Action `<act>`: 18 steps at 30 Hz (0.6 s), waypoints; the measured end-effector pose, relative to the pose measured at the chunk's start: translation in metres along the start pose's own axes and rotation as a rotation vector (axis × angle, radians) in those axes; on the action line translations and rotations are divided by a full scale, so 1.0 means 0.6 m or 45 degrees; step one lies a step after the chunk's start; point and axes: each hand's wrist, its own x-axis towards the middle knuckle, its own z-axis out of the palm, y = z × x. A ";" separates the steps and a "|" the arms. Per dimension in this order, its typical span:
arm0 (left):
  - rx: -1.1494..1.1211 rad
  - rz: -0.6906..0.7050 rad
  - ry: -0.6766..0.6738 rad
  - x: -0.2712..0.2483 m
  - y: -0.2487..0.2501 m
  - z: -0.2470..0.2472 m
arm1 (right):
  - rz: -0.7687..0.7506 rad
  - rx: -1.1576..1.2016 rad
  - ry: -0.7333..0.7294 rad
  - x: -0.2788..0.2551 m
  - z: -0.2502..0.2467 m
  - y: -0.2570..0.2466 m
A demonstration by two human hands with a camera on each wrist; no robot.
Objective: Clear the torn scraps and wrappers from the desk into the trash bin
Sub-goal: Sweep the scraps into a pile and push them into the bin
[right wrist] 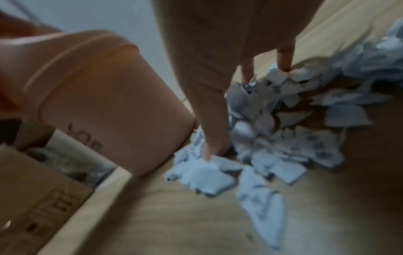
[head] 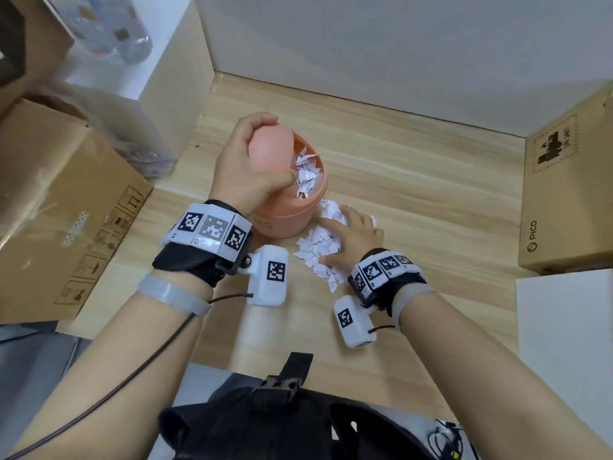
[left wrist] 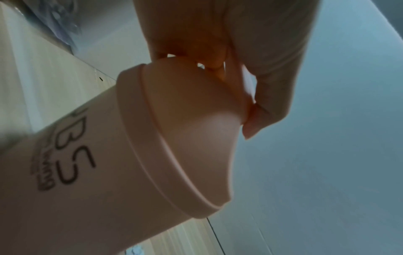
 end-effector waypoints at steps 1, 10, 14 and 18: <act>-0.001 0.002 -0.005 0.000 -0.001 0.000 | -0.025 -0.014 0.052 0.001 0.004 0.002; 0.004 -0.012 -0.004 0.000 -0.001 0.000 | -0.008 0.186 0.053 0.007 -0.033 0.022; 0.008 -0.018 -0.003 0.001 -0.001 0.000 | 0.032 0.371 0.152 -0.006 -0.100 0.019; -0.016 -0.023 -0.011 0.000 -0.003 -0.001 | -0.036 0.690 0.297 -0.023 -0.190 -0.011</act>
